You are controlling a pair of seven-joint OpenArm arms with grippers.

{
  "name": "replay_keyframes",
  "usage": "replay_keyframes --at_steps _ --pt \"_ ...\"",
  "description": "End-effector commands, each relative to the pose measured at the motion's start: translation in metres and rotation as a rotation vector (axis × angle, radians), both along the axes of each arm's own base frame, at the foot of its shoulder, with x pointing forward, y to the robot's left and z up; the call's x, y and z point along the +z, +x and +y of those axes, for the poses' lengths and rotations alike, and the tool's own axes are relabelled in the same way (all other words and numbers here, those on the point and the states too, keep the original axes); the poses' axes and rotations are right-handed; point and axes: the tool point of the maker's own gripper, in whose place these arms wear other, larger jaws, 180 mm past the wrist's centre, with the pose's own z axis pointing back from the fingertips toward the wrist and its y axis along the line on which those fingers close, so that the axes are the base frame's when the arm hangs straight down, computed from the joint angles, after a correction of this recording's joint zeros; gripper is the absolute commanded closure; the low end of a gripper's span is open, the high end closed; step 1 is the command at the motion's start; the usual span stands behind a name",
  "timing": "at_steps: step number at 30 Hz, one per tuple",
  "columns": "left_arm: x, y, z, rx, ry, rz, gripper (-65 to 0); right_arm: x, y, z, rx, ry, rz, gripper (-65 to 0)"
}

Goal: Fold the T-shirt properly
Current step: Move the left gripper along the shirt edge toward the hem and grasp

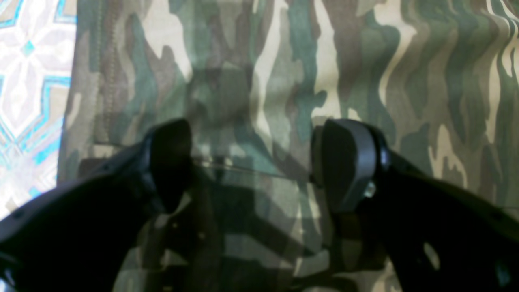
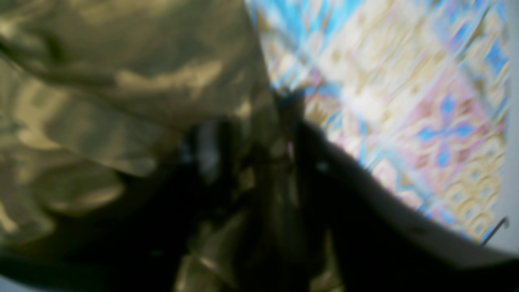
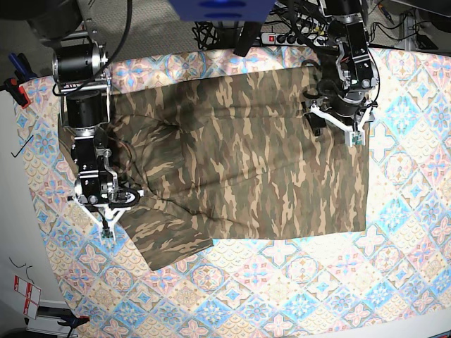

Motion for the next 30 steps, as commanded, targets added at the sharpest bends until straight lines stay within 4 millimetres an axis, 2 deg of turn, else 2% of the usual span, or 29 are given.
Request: replay_keyframes --at_steps 1,3,7,11,14,16,19,22,23,26,28,30 --pt "-0.009 -0.014 0.003 0.009 0.003 0.07 -49.7 0.02 0.02 -0.006 -0.001 -0.013 -0.075 -14.2" --pt "-0.009 -0.014 0.003 0.009 0.003 0.07 -49.7 0.021 0.022 -0.005 0.001 -0.013 -0.086 -8.6" --pt "-0.009 -0.013 0.003 0.01 0.001 0.067 -49.7 0.023 0.023 -0.005 0.003 -0.013 -0.092 -7.5" --pt "-0.008 -0.013 0.003 0.01 0.002 0.064 -49.7 0.023 0.023 -0.005 0.007 -0.016 -0.094 -0.3" --pt "-0.006 -0.012 0.003 0.011 0.002 0.059 -49.7 0.023 0.023 -0.004 0.009 -0.017 -0.093 -0.4" --pt "0.003 -0.008 0.007 0.015 0.015 0.035 -49.7 0.023 0.023 -0.004 0.01 -0.017 -0.095 -0.3" --pt "0.033 -0.004 0.023 0.044 0.055 -0.041 -49.7 0.026 0.025 -0.003 0.012 -0.017 -0.102 -0.3" --pt "0.063 0.006 0.04 0.077 0.086 -0.123 -49.7 0.042 0.033 0.0 0.019 -0.016 -0.154 -0.3" --pt "0.069 0.008 0.049 0.099 0.09 -0.14 -49.7 0.047 0.035 0.001 0.023 -0.016 -0.167 -0.3" --pt "0.089 0.018 0.089 0.185 0.109 -0.186 -49.7 0.046 0.027 0.004 0.034 -0.019 -0.174 -0.3" --pt "0.091 0.023 0.106 0.221 0.087 -0.171 -49.7 0.051 0.028 0.006 0.038 -0.019 -0.191 -0.3" --pt "0.101 0.038 0.126 0.231 0.082 -0.187 -49.7 0.055 0.029 0.007 0.04 -0.019 -0.199 -0.3"
